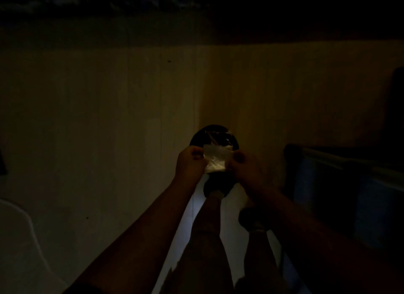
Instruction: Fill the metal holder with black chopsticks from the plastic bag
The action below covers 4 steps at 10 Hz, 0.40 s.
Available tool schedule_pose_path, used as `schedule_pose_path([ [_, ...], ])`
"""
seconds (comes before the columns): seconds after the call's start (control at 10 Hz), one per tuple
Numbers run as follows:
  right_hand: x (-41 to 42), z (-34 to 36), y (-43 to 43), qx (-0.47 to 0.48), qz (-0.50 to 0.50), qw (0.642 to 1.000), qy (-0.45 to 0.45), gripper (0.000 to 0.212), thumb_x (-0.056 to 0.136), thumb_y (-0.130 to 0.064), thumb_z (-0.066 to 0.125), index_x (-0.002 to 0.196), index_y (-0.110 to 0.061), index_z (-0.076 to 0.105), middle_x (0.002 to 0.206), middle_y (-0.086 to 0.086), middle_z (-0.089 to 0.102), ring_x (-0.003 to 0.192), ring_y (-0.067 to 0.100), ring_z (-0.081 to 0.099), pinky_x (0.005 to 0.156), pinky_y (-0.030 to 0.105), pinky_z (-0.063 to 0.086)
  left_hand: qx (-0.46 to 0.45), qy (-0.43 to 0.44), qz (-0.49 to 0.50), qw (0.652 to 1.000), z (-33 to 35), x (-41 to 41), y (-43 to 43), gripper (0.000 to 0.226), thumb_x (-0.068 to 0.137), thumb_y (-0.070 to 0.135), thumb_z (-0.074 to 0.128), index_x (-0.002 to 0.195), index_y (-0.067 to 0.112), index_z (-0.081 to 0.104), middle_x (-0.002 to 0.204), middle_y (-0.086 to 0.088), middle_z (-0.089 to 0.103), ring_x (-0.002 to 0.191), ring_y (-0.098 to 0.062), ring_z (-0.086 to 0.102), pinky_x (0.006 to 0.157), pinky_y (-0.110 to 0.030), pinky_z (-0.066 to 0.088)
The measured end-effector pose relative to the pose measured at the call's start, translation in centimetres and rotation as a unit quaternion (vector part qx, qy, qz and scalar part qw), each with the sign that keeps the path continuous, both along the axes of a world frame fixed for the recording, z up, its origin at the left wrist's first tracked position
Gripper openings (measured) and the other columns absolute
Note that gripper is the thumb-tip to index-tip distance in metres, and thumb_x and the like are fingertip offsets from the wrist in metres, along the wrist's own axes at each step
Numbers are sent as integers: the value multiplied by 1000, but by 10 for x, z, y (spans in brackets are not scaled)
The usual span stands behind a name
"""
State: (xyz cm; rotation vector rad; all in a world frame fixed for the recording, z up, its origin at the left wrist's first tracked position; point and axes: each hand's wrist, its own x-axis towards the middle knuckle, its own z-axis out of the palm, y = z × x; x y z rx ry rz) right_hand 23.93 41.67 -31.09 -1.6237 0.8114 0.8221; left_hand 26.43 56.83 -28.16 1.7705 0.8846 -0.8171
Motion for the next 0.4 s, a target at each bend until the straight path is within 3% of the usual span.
schedule_pose_path([
  [0.1, 5, -75, 11, -14, 17, 999, 30, 21, 88, -5, 61, 107, 1, 65, 96, 16, 66, 89, 30, 65, 73, 37, 53, 23, 21, -17, 999, -83, -1, 13, 32, 79, -8, 58, 73, 24, 62, 91, -14, 67, 92, -37, 66, 83, -53, 57],
  [0.2, 3, -130, 18, -22, 35, 998, 48, 26, 90, -9, 62, 114, -1, 61, 94, 8, 62, 84, 22, 62, 62, 27, 49, 27, 52, -7, 998, -150, -5, 21, 18, 79, -6, 62, 92, 5, 68, 99, -18, 68, 96, -37, 66, 86, -53, 56],
  [0.3, -5, -168, 22, 3, 11, 998, 69, 50, 93, -21, 65, 135, -5, 44, 120, 8, 58, 107, 26, 61, 85, 37, 54, 6, 76, -9, 997, -194, -8, 25, 17, 79, -4, 64, 81, 14, 62, 85, -8, 63, 87, -29, 64, 80, -45, 56],
  [0.4, -18, -175, 21, 2, 3, 998, 70, 56, 93, -21, 64, 139, -6, 38, 132, 12, 56, 117, 27, 58, 97, 42, 51, -36, 100, -38, 994, -212, -18, 29, 33, 84, 5, 70, 114, 8, 58, 103, -6, 62, 98, -23, 61, 83, -36, 52],
])
